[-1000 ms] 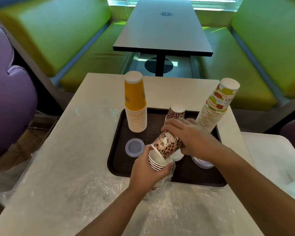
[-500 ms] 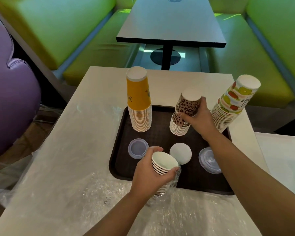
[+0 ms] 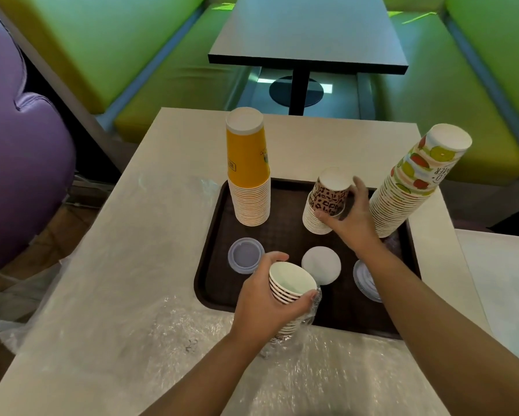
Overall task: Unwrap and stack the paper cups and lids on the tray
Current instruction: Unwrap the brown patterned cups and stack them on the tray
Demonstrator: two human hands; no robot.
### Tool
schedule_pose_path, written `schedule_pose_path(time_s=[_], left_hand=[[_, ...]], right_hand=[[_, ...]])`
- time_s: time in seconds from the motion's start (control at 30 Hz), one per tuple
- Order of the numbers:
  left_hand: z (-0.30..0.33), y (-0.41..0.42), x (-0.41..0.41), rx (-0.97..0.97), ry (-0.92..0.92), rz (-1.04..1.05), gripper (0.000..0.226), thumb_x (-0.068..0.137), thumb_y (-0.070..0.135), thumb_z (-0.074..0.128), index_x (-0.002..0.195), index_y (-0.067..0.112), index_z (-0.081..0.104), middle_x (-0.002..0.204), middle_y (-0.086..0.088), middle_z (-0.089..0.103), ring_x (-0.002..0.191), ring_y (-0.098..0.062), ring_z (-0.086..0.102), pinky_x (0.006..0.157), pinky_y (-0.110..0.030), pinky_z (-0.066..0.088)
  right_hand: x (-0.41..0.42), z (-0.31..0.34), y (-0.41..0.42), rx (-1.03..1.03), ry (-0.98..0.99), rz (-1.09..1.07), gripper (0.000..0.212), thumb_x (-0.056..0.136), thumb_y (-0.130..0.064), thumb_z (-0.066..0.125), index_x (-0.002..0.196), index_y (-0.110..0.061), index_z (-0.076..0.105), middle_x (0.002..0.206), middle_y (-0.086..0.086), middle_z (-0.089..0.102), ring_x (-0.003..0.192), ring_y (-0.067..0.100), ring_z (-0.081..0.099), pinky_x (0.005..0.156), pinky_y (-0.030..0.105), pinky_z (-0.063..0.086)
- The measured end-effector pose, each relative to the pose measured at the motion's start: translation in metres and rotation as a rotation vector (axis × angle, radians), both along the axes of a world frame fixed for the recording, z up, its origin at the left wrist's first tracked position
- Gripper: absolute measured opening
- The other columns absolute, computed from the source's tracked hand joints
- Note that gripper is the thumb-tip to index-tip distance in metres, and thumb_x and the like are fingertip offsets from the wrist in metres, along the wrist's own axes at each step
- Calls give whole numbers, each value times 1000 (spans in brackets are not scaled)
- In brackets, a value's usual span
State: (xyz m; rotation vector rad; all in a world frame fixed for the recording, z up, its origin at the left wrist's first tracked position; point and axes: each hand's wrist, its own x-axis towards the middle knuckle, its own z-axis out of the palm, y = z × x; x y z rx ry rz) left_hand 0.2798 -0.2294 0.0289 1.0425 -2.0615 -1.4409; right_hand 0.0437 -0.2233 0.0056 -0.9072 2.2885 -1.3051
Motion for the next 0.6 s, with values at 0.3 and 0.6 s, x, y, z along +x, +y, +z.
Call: schedule_pose_path(time_s=[0.3, 0.6], left_hand=[[-3, 11, 8, -53, 51, 9, 79, 54, 61, 79, 118, 43, 37, 111, 23, 52, 104, 2, 54, 82, -10, 48], [-9, 23, 23, -105, 156, 24, 78, 55, 64, 78, 118, 40, 40, 117, 27, 49, 114, 10, 47, 86, -2, 40]], right_hand=[[86, 32, 67, -9, -256, 166, 18, 95, -30, 50, 110, -23, 55, 105, -4, 63, 97, 13, 61, 77, 21, 51], [137, 14, 97, 75, -503, 188, 18, 100, -22, 43, 106, -19, 60, 102, 2, 67, 98, 16, 61, 88, 38, 50]])
